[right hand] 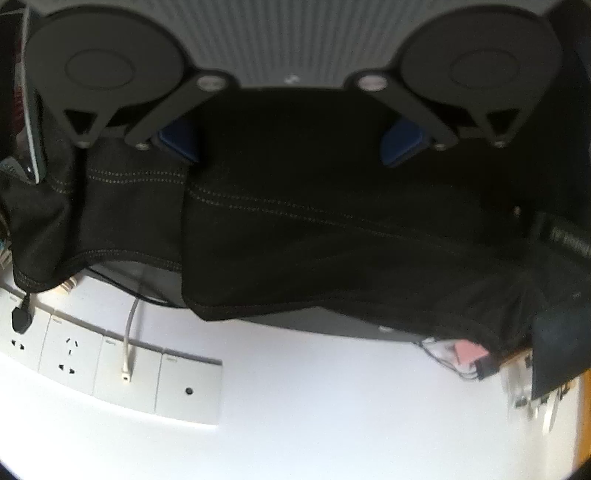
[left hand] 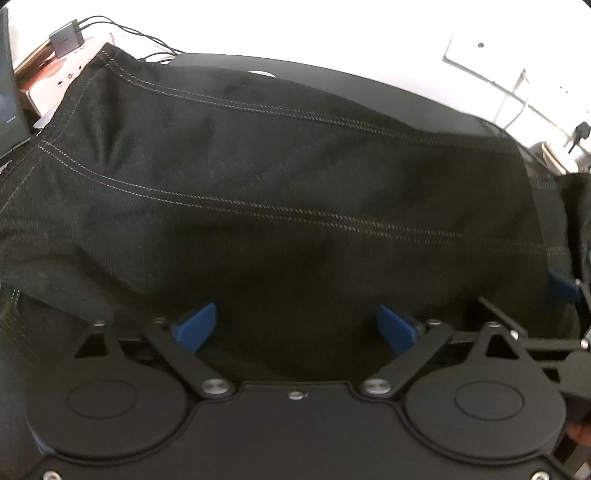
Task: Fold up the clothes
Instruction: 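Press both open grippers along the jeans to flatten the fold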
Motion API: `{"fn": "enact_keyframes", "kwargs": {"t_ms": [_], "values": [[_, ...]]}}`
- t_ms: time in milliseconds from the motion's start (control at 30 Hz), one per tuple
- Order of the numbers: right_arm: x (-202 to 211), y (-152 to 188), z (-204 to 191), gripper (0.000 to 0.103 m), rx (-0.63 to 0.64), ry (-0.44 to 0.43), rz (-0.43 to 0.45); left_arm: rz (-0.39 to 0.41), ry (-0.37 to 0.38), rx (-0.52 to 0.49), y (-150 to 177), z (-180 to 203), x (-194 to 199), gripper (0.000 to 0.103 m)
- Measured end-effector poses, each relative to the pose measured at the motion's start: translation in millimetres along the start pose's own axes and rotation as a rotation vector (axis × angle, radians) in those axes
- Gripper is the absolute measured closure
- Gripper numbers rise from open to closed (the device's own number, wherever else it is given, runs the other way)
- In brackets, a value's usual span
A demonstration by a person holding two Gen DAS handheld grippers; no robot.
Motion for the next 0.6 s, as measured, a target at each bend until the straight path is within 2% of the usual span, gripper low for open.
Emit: {"fn": "enact_keyframes", "kwargs": {"t_ms": [67,233,600], "values": [[-1.7,0.0,1.7,0.001,-0.011,-0.003,0.016,-0.003,-0.017,-0.019,3.2,3.3,-2.3,0.0],[-5.9,-2.4,5.2,0.001,-0.025,-0.003,0.021,0.003,-0.065,-0.046,5.9,9.0,-6.0,0.0],[-4.5,-2.2,5.3,0.001,-0.031,-0.001,0.02,0.013,-0.079,-0.027,4.9,13.0,-6.8,0.0]]}}
Point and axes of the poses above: each gripper's, at about its wrist camera, not at the fingertips, and x roughly against the way its jaws point, z to its right, y to its underside, the point moved 9 cm from there along -x, roughly the way its jaws point, and after that the axes turned 10 degrees about -z, right-handed, at the moved point
